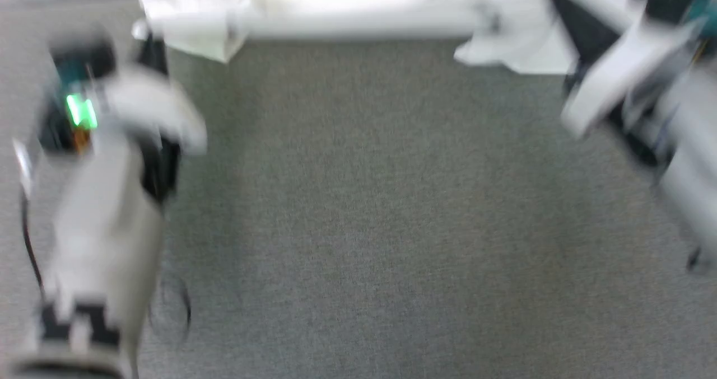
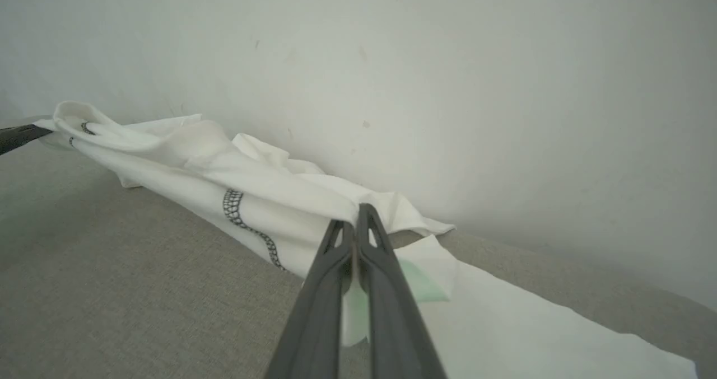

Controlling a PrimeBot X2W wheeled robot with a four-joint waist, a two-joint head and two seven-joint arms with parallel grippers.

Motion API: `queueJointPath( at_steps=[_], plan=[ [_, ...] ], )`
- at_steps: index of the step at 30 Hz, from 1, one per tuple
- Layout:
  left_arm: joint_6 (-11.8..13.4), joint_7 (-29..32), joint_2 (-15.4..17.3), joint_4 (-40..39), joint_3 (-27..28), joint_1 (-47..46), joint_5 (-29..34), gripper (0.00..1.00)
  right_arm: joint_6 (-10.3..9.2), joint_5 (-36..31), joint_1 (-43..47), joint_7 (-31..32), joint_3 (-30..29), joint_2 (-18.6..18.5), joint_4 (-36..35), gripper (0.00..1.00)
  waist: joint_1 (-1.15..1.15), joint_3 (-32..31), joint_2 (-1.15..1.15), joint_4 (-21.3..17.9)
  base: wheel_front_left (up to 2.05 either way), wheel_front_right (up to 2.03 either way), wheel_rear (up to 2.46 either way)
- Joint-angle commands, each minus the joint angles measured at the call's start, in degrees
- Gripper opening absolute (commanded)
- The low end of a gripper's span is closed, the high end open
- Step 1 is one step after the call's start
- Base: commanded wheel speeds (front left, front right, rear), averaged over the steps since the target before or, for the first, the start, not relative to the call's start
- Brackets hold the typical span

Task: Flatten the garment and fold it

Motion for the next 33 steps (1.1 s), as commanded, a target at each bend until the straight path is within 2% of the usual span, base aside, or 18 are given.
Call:
queueJointPath(
  at_steps=[1,6,12,16,17,21,27,33],
  plan=[
    [1.4,-0.5,1.1,-1.2,0.9,4.9,-0.8,0.00,-0.58,0.3,3.3,-0.5,0.0,-1.3,-0.5,0.00,0.01,-7.3,0.00,0.5,0.00,0.00,0.00],
    [4.0,1.7,2.8,-12.1,1.4,23.8,-2.2,0.00,-0.58,-0.2,16.5,-0.7,-1.2,-2.6,-4.7,0.00,0.01,-13.4,0.00,0.6,0.00,0.00,0.00],
    [11.4,10.6,7.2,-33.1,2.9,46.3,-3.6,0.00,-0.58,-3.9,30.6,-0.1,-5.4,-3.5,-10.5,0.00,0.01,-18.4,0.00,0.6,0.00,0.00,0.00],
    [16.7,18.2,10.0,-48.0,3.3,59.3,-4.0,0.00,-0.58,-7.4,40.3,3.0,-10.2,-3.3,-16.0,0.00,0.01,-20.3,0.00,1.1,0.00,0.00,0.00],
    [16.7,18.2,10.0,-48.0,3.3,59.3,-4.0,0.00,-0.58,-7.4,40.3,3.0,-10.2,-3.3,-16.0,0.00,0.01,-20.3,0.00,1.1,0.00,0.00,0.00],
    [20.2,25.0,11.7,-58.7,2.7,69.0,-5.0,0.00,-0.58,-11.4,50.9,8.3,-17.3,-2.1,-22.2,0.00,0.01,-21.4,0.00,1.8,0.00,0.00,0.00],
    [22.9,32.4,12.7,-65.0,1.2,78.6,-7.3,0.00,-0.58,-18.4,67.1,19.0,-28.6,2.4,-33.5,0.00,0.01,-22.6,0.00,2.4,0.00,0.00,0.00],
    [22.7,36.4,13.1,-66.5,-0.2,82.5,-9.9,0.00,-0.58,-23.4,80.2,30.5,-36.3,8.2,-45.0,0.00,0.01,-22.6,0.00,2.8,0.00,0.00,0.00]
  ],
)
